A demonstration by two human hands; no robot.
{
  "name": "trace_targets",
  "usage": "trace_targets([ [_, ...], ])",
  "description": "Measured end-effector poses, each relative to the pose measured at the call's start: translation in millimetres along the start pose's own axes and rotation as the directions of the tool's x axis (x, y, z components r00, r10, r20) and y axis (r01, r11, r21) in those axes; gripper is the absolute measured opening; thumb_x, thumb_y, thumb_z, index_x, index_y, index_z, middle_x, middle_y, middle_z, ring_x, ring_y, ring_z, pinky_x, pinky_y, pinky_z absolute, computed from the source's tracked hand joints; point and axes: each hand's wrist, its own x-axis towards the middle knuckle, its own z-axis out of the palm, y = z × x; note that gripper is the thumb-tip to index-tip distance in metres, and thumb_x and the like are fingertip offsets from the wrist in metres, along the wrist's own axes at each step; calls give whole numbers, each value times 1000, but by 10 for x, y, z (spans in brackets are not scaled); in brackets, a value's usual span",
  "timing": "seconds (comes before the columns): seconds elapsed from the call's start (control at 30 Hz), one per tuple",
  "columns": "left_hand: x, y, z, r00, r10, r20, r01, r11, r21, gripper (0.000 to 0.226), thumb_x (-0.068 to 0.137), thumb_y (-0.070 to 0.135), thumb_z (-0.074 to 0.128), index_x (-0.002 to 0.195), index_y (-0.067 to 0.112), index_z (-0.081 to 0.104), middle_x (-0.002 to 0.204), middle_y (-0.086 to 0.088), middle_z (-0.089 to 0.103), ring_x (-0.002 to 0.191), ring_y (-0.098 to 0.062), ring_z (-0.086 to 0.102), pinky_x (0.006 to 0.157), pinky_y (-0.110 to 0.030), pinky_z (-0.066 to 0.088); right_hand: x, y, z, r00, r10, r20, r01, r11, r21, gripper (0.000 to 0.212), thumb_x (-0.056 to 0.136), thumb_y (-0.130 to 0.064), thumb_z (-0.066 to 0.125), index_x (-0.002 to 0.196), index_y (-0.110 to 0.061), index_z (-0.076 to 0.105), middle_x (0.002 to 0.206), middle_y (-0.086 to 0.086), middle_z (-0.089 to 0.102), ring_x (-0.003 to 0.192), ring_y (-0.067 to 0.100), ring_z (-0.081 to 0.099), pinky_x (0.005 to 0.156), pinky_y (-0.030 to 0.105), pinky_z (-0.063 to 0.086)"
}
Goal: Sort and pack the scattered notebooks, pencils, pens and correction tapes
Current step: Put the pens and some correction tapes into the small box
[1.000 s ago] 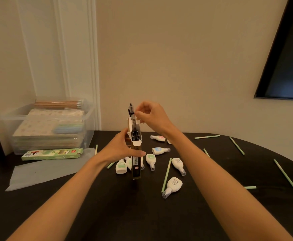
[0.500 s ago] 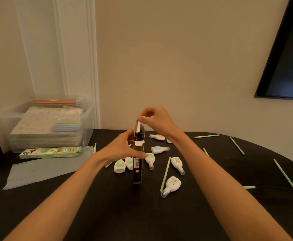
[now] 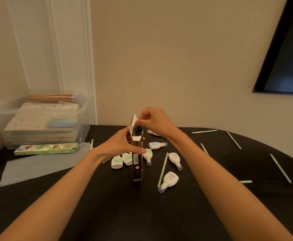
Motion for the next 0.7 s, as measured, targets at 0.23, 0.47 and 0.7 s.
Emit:
trace_targets([
  [0.23,14,-92,28,994,-46,96,40,997,62,70,66,16,82,125,23,47,117,4,58,114,-14,51,101,-34,37,31,12,-14,934,223,280,-189,971,-144,30,85,-19,65,92,10,67,66,8,49,55,12,37,53,23,30],
  [0.47,4,-130,-41,980,-63,189,78,994,-72,60,67,1,72,107,38,48,115,6,59,107,-8,52,82,-21,40,-2,75,-12,940,215,265,-223,975,2,32,90,-23,58,74,3,65,56,0,40,49,9,33,50,21,28],
  [0.7,-22,-174,-130,995,-75,72,88,977,-192,53,73,-12,59,102,32,53,105,0,62,101,-14,56,76,-25,45,-150,393,-11,894,359,269,-447,760,472,24,92,-11,47,112,-14,60,109,6,61,87,11,57,66,20,47],
])
